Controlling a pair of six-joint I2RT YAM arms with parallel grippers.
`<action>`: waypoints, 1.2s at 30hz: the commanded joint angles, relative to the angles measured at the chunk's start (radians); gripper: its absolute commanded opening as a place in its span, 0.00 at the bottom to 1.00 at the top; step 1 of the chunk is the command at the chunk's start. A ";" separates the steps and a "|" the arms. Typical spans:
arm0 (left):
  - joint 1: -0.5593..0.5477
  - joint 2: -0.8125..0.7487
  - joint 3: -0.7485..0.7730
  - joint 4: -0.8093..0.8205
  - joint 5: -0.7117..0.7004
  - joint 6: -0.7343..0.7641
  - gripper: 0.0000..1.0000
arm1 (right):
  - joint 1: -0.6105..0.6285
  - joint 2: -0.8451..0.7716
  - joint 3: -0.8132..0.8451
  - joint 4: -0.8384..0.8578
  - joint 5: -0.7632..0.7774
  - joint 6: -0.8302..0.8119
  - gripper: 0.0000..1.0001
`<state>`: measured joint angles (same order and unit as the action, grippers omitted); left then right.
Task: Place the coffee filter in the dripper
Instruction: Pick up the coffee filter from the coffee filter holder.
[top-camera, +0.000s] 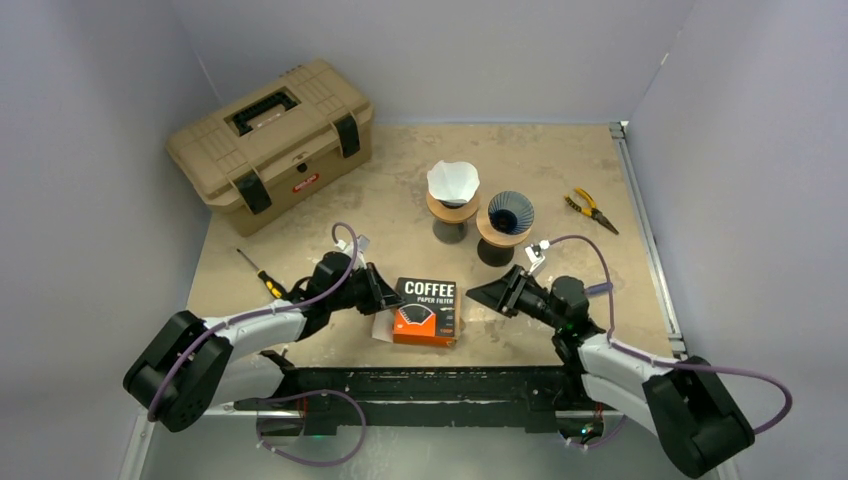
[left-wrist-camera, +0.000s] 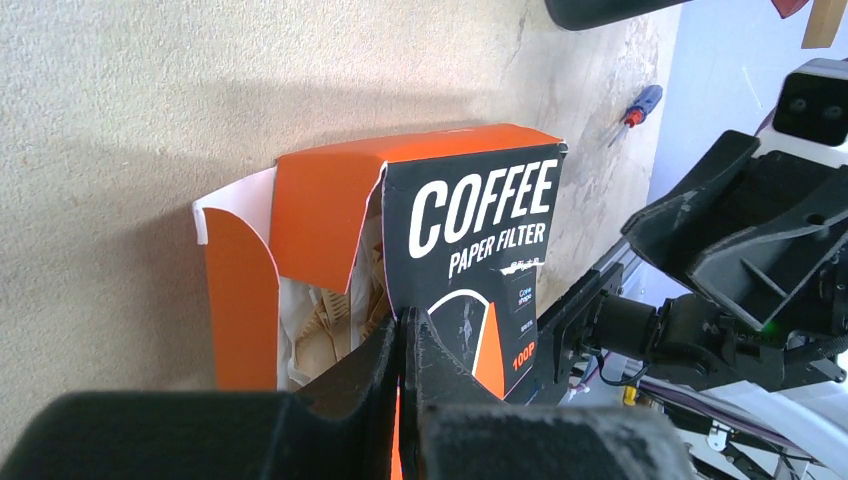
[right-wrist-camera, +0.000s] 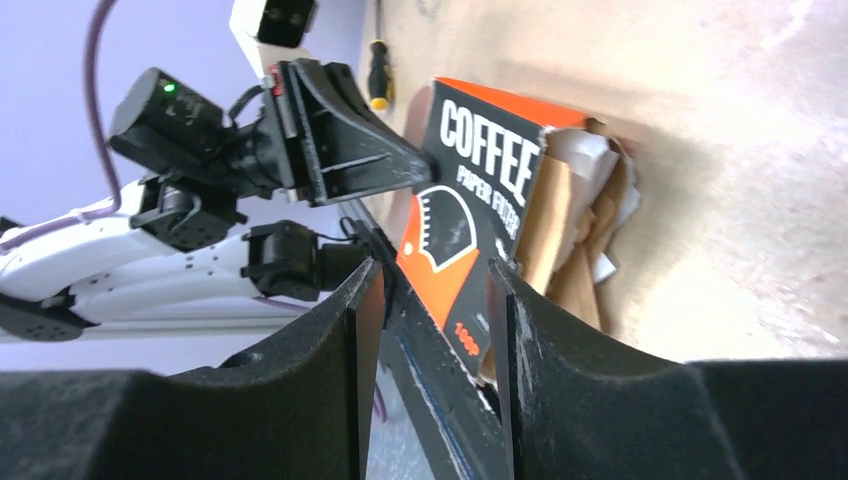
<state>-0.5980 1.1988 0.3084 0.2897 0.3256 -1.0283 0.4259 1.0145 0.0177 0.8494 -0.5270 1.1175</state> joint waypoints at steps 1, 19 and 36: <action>-0.005 0.009 0.023 0.017 -0.016 0.028 0.00 | -0.002 -0.039 -0.005 -0.221 0.038 -0.040 0.46; -0.043 0.058 0.010 0.147 -0.002 -0.032 0.00 | -0.001 0.315 -0.108 0.253 -0.038 0.076 0.49; -0.047 0.054 0.026 0.130 -0.018 -0.023 0.00 | -0.001 0.334 -0.101 0.209 -0.003 0.043 0.37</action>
<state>-0.6376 1.2491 0.3084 0.3950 0.3248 -1.0557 0.4252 1.3571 0.0162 1.0683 -0.5484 1.1877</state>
